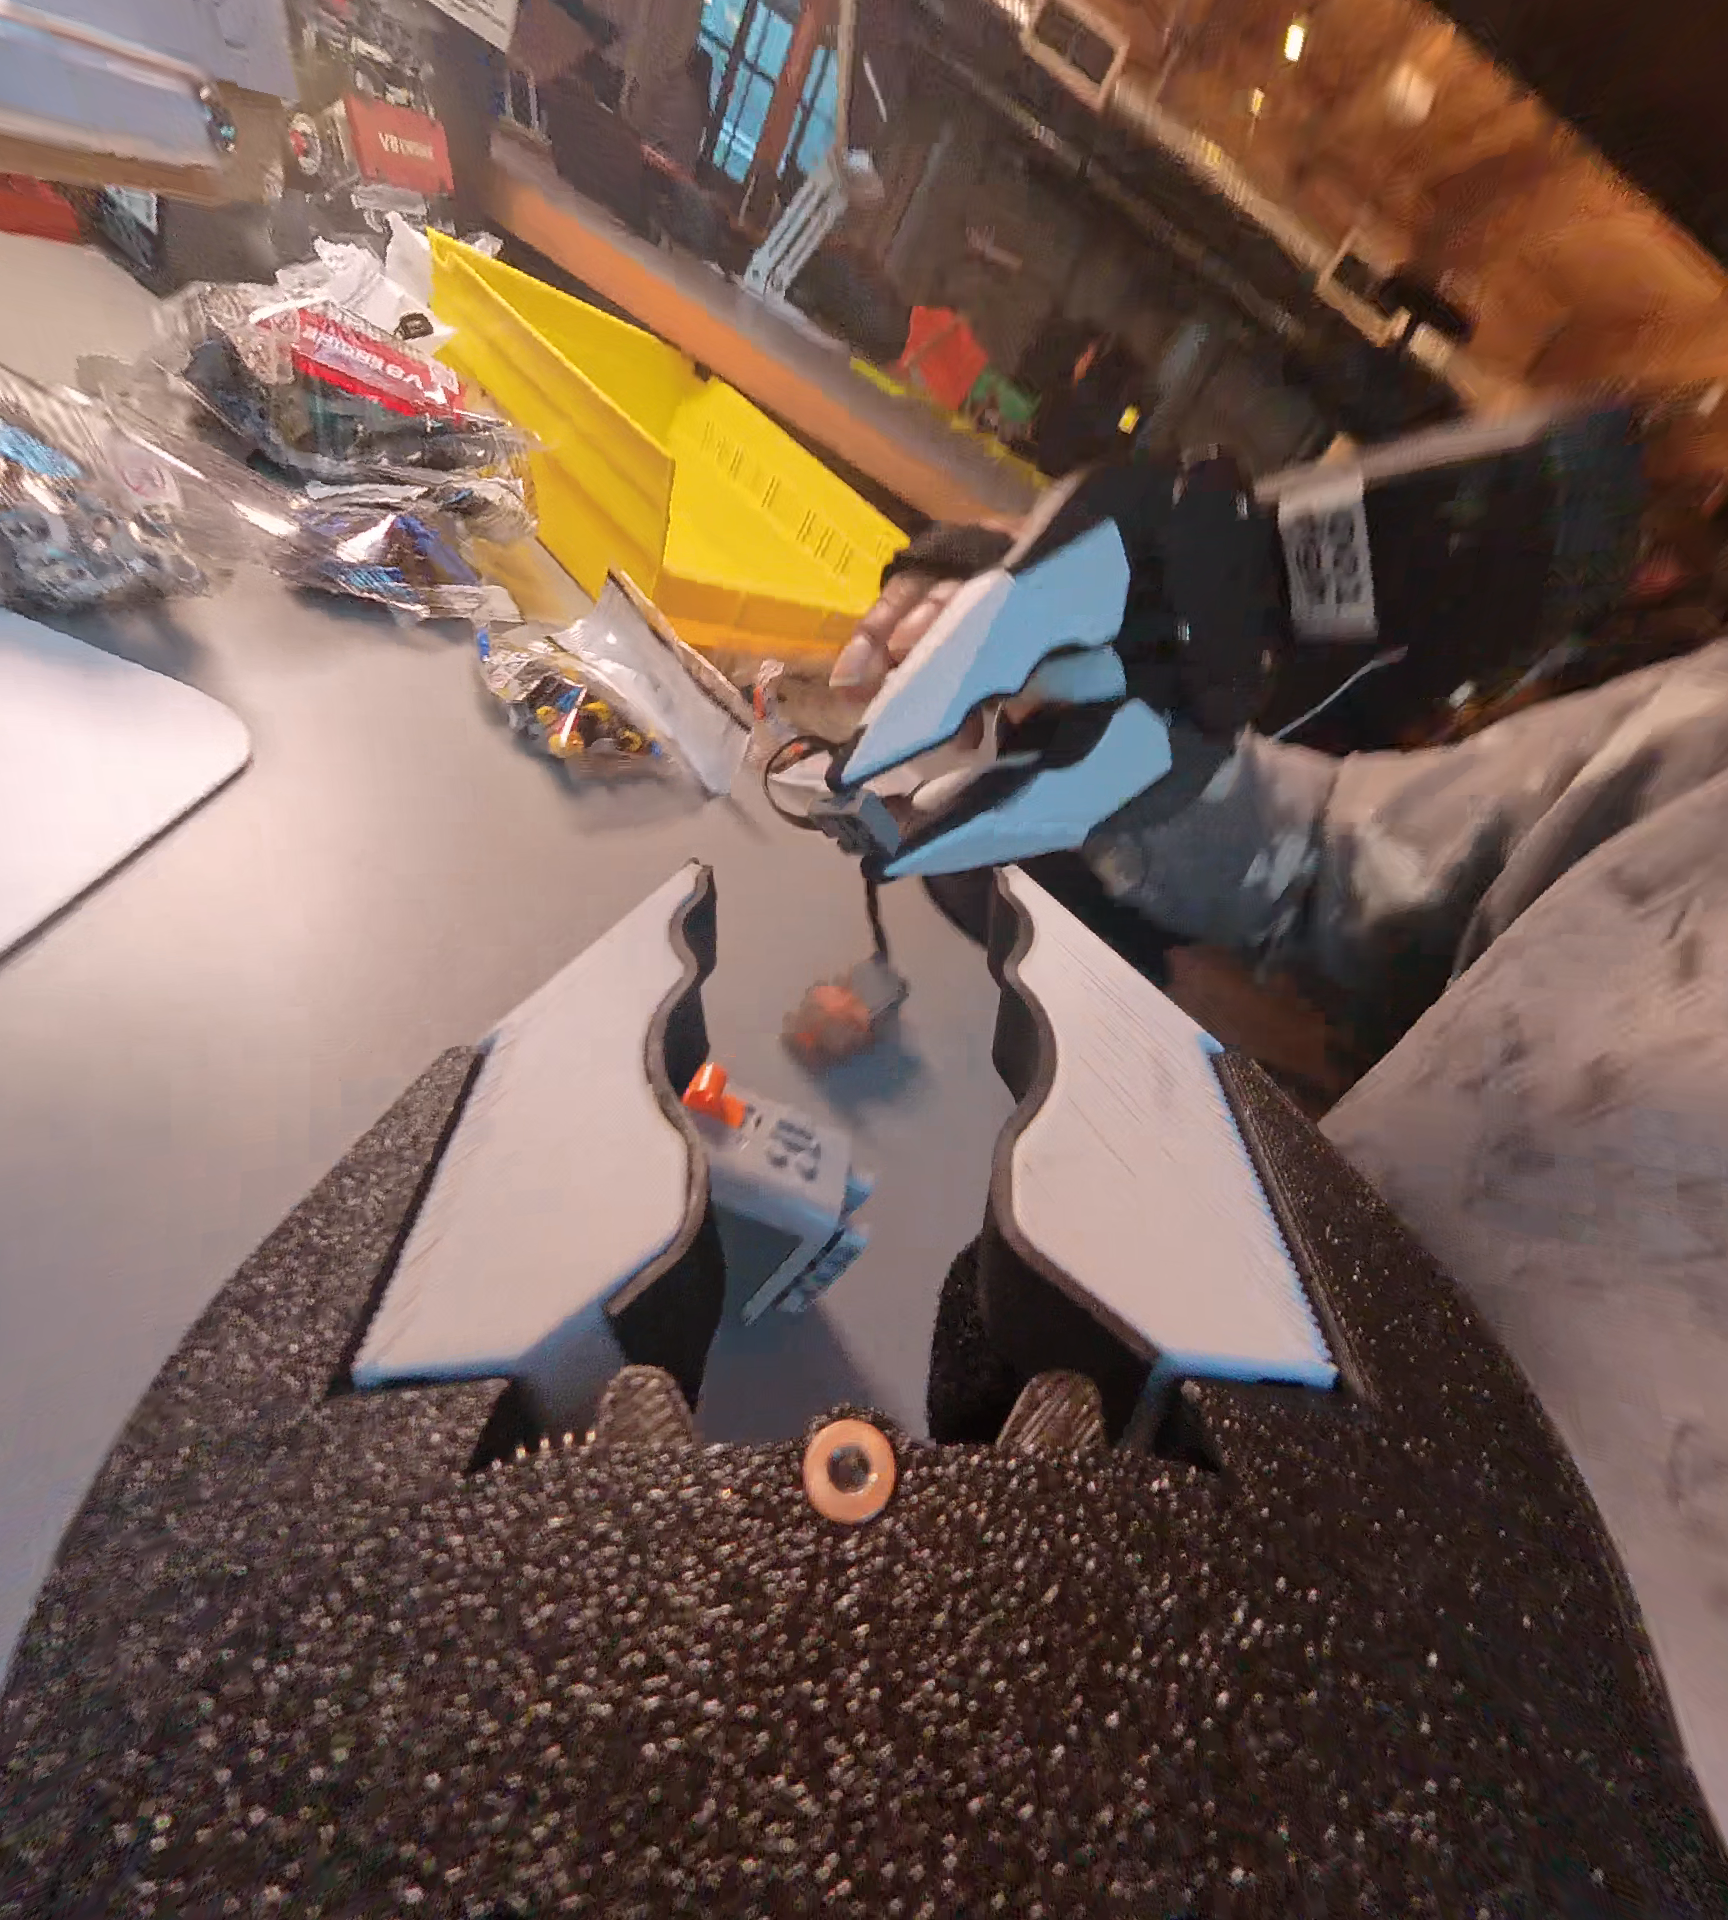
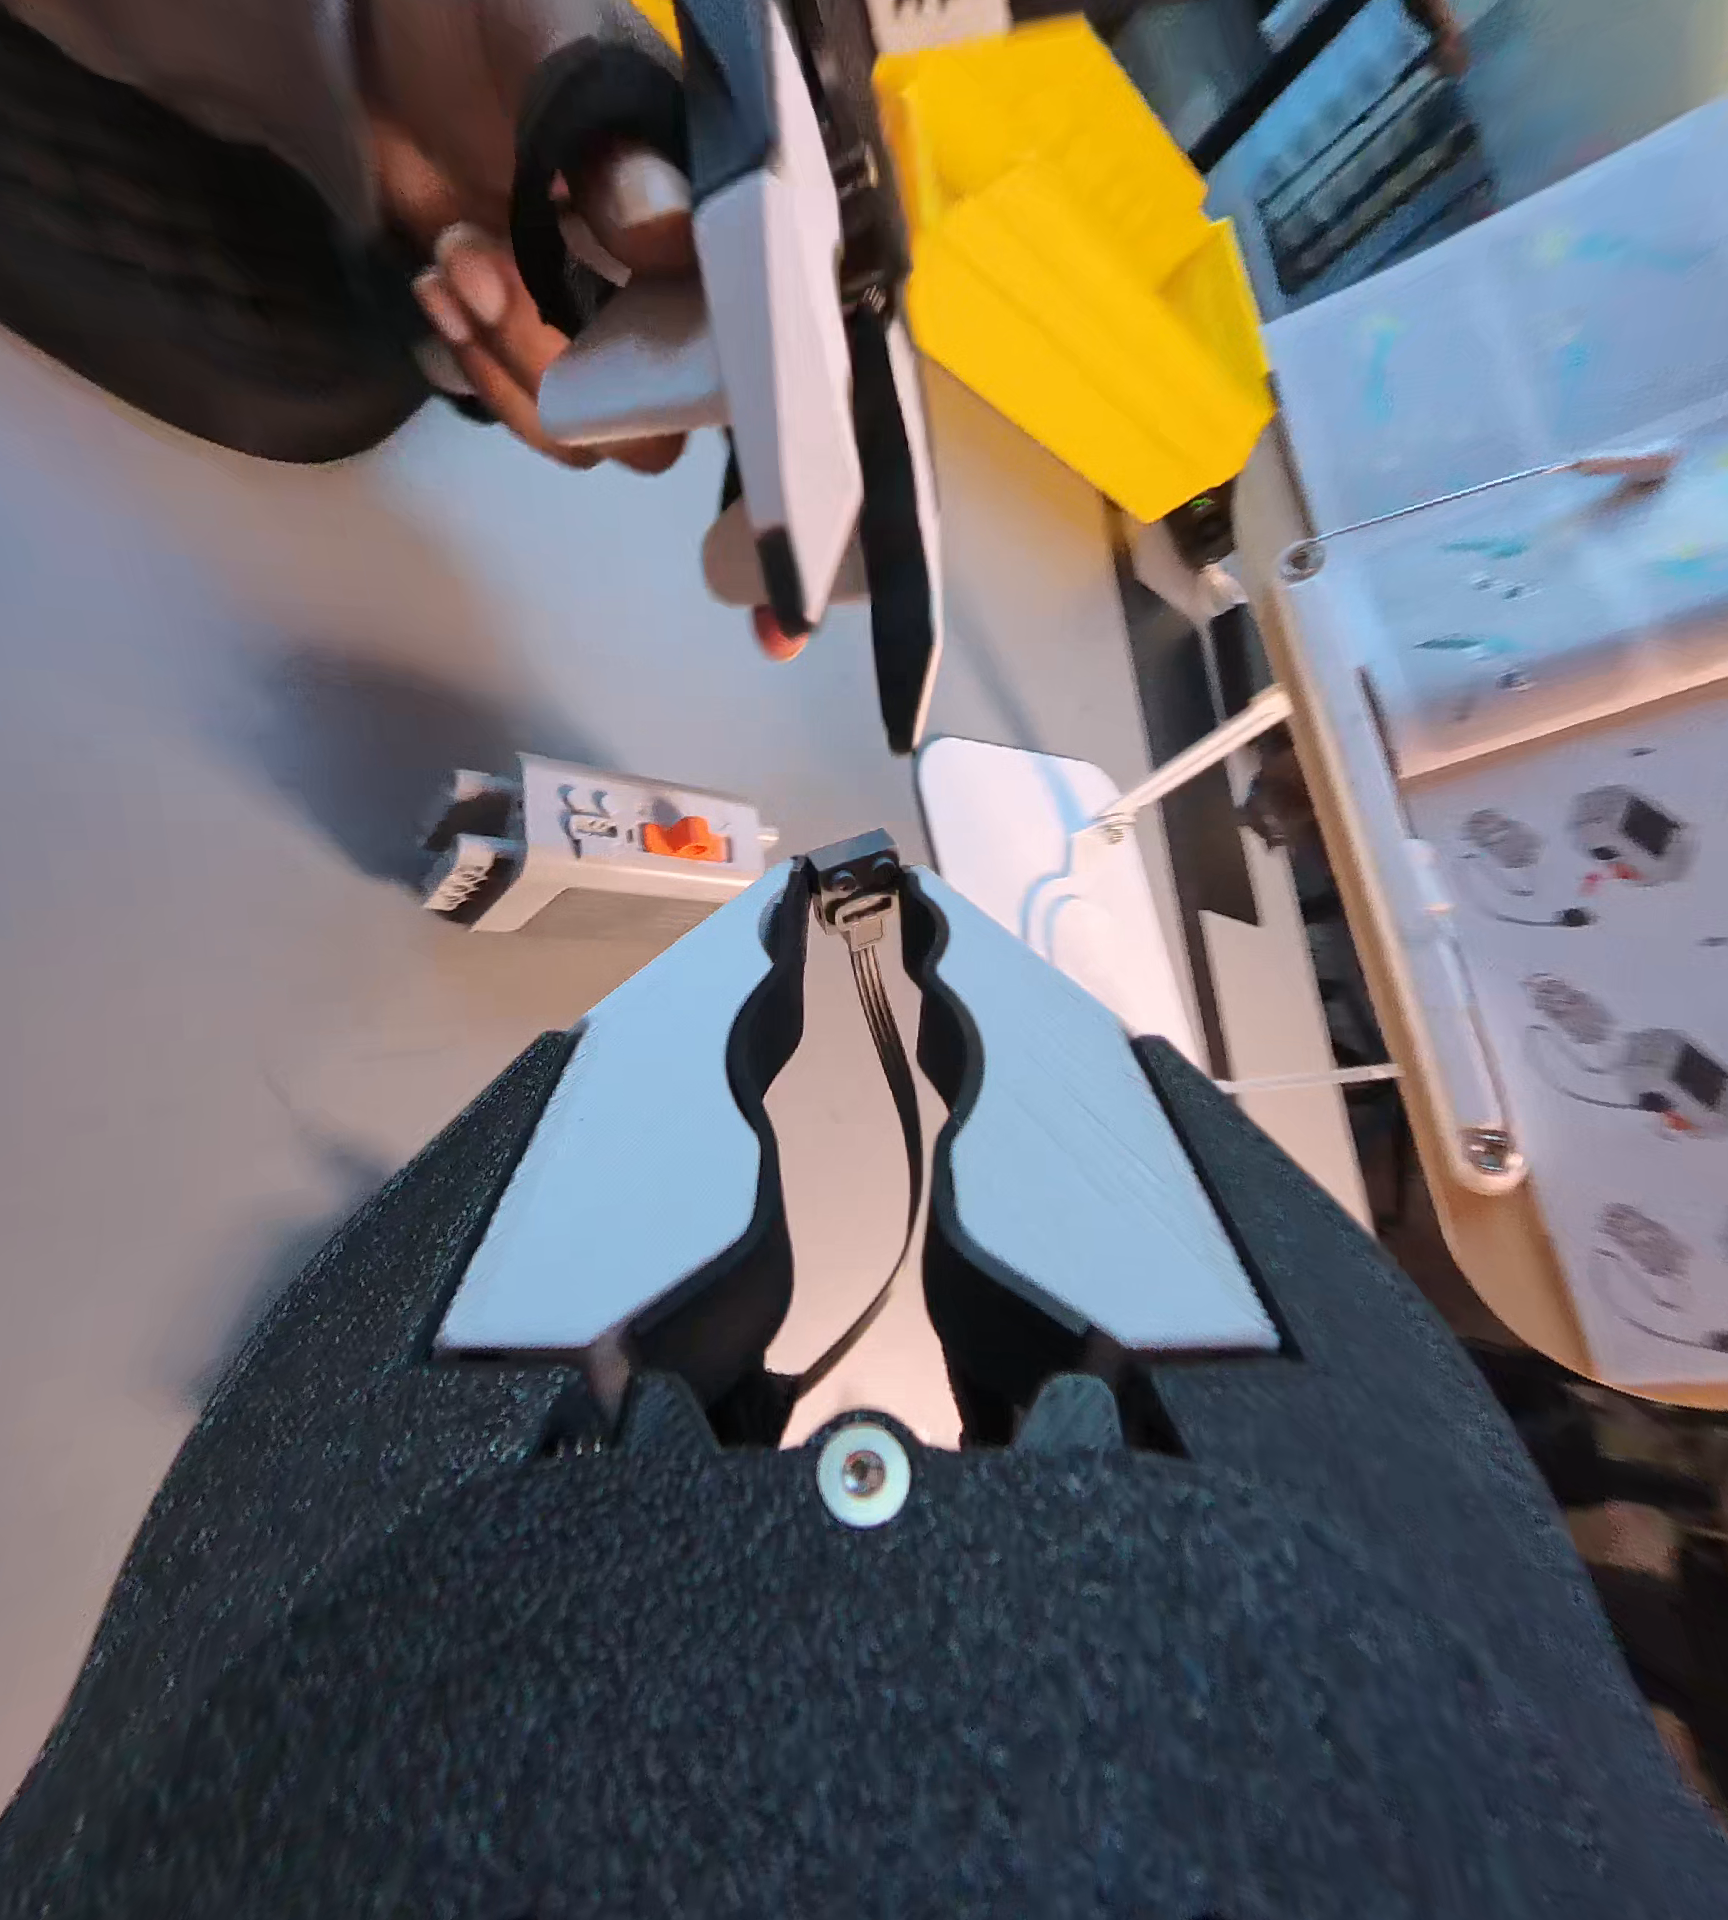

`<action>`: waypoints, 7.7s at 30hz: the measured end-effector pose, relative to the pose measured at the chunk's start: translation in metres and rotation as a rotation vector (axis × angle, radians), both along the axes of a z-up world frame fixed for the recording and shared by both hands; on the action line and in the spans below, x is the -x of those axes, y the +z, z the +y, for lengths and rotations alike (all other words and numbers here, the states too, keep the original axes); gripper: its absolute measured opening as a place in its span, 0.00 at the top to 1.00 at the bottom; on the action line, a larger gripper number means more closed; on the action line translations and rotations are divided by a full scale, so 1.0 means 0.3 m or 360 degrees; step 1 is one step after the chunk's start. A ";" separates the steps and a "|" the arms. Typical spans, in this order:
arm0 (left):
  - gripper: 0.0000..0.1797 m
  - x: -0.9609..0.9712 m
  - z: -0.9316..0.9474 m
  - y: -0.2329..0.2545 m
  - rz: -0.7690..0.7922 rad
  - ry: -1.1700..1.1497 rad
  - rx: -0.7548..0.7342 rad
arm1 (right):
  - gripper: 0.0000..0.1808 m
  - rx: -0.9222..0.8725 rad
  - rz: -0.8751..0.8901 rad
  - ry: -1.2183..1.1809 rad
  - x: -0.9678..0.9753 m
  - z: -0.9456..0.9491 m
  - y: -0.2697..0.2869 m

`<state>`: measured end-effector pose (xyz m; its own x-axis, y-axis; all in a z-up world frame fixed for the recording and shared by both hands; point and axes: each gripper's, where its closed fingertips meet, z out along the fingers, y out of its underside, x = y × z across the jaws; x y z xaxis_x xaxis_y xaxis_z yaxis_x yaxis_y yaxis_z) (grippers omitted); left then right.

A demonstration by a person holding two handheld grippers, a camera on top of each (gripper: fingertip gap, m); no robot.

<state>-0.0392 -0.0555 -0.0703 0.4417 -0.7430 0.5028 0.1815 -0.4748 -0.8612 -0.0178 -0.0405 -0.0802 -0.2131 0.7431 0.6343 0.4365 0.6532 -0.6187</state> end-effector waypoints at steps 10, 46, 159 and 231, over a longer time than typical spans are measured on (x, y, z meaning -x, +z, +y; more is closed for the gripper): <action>0.92 -0.053 0.034 -0.004 -0.0436 -0.0076 0.0400 | 0.91 -0.0342 0.0015 -0.0140 0.043 0.010 0.003; 0.97 -0.026 -0.085 0.096 -0.0883 -0.0644 0.0354 | 0.91 0.0290 0.0049 0.0567 0.057 -0.113 0.114; 0.92 -0.007 -0.092 -0.250 0.0991 -0.0265 -0.0314 | 1.00 0.0767 -0.1385 0.0005 0.078 -0.138 -0.205; 0.48 0.005 -0.042 -0.358 0.0980 -0.0198 -0.0120 | 0.84 0.0745 -0.0961 -0.0020 0.059 -0.143 -0.185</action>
